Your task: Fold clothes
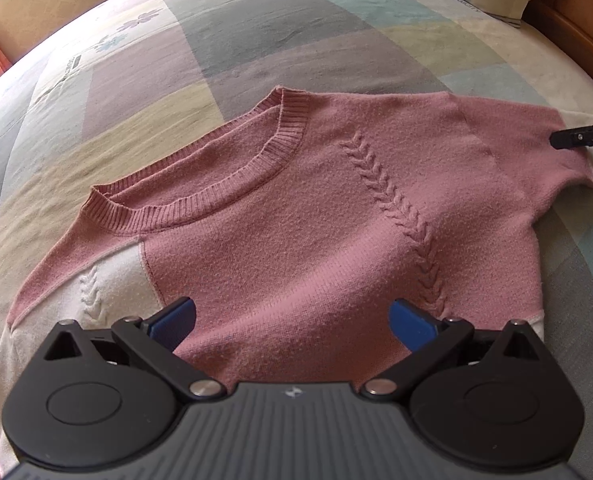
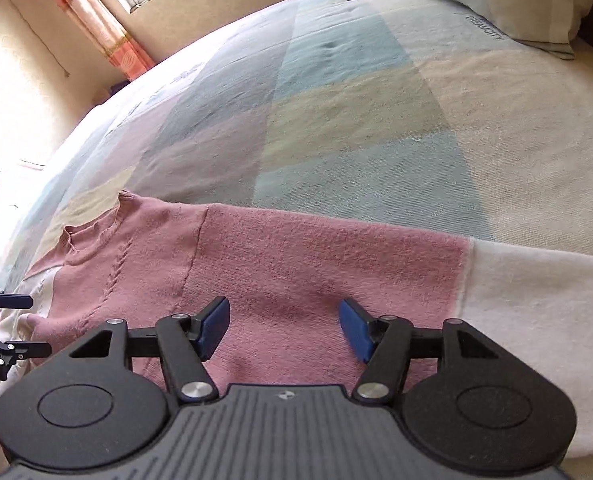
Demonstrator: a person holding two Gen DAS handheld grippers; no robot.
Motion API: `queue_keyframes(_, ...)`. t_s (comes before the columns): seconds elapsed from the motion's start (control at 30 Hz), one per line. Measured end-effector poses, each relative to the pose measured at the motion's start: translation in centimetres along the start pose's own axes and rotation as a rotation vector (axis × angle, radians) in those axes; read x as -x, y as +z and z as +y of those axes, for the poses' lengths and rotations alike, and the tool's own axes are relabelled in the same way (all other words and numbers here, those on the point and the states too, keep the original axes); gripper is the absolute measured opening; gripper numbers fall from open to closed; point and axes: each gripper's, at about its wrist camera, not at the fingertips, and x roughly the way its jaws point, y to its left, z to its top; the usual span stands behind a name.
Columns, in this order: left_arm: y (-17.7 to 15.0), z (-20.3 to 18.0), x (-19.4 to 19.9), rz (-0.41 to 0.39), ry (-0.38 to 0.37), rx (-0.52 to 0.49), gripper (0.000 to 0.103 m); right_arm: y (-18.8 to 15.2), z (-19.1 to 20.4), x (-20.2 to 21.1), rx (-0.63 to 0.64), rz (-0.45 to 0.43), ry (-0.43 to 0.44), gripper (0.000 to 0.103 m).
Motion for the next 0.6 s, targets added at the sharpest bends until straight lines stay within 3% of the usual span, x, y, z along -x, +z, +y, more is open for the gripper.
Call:
queue_keyframes(0.1,-0.8,1.5,-0.4,0.022,0.017,0.072,0.102,-0.8,-4.8,3.1,-0.048,-0.02,-0.133,0.065)
queue_keyframes(0.2,-1.4,2.4,-0.4,0.024,0.008,0.147,0.102,-1.2,-8.5,5.4,-0.149,-0.039,-0.18,0.06)
queue_keyframes(0.27,-1.5,2.5,-0.3,0.019,0.003,0.165,0.102,-0.6,-7.4,5.2,-0.171,-0.018,-0.241,0.063)
queue_keyframes(0.3,-1.4,2.4,-0.2,0.017,0.001,0.163,0.102,-0.4,-6.5,5.1,-0.172,-0.011,-0.264,0.073)
queue_keyframes(0.47,-1.4,2.0,0.3,0.006,-0.004,0.114,0.102,-0.5,4.0,1.6,0.079,-0.051,-0.226,0.076)
queue_keyframes(0.6,-2.3,2.5,0.6,0.006,0.011,0.088,0.102,-3.1,10.2,-2.7,0.319,0.002,-0.304,0.077)
